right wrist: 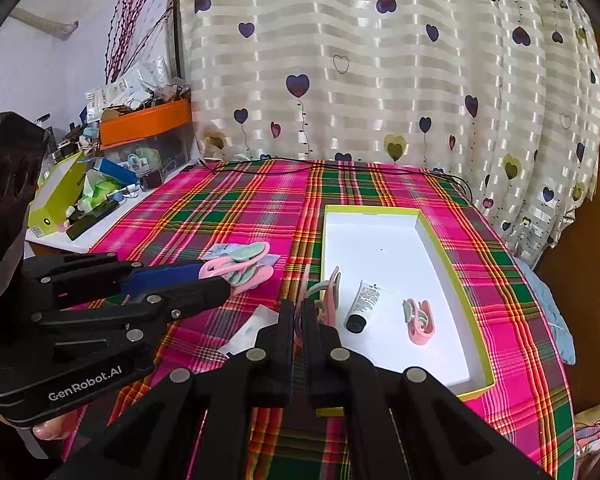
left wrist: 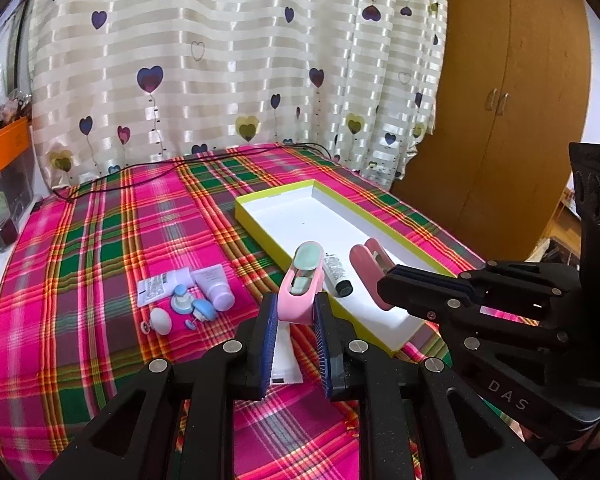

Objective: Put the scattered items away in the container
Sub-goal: 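Carry the pink clip toward the box with the right tool while the left tool lifts the pink holder, then lower the pink clip into the box, open the right tool while the left carries the holder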

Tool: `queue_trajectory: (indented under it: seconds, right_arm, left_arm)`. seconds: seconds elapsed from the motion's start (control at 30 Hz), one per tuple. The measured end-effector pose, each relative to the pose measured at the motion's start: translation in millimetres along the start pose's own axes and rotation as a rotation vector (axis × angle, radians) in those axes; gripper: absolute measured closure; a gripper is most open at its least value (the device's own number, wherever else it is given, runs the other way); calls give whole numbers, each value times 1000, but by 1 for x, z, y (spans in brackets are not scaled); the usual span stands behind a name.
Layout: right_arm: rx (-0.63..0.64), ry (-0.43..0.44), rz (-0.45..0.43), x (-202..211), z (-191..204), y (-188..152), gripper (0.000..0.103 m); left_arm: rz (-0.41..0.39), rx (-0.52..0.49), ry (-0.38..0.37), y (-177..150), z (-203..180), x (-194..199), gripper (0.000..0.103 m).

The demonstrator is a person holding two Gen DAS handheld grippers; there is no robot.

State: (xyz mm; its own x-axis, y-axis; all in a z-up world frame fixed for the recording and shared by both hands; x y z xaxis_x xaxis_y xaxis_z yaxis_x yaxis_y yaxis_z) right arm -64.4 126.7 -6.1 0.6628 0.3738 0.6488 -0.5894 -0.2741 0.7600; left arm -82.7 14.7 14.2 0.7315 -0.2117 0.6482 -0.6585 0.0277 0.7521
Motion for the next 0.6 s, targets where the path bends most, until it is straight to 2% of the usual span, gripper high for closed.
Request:
queue_trajectory:
  seconds: [0.6]
  right_arm:
    - [-52, -36, 21, -9, -32, -4, 99]
  left_arm:
    - [24, -20, -33, 8, -14, -23, 84]
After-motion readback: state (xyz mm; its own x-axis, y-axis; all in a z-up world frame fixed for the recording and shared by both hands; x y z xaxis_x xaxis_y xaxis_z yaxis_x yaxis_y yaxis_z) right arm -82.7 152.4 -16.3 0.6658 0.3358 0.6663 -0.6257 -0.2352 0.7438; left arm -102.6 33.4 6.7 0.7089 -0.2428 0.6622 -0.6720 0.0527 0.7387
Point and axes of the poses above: each gripper's, at about its wrist camera, not at the fingertips, and x roughly against the way its jaws point, z to its left, y to its top, the point moved 3 cm from there along -x, roughly the way its jaws point, and after that the axes turned 3 degrees about z, right-handed, at the moved point
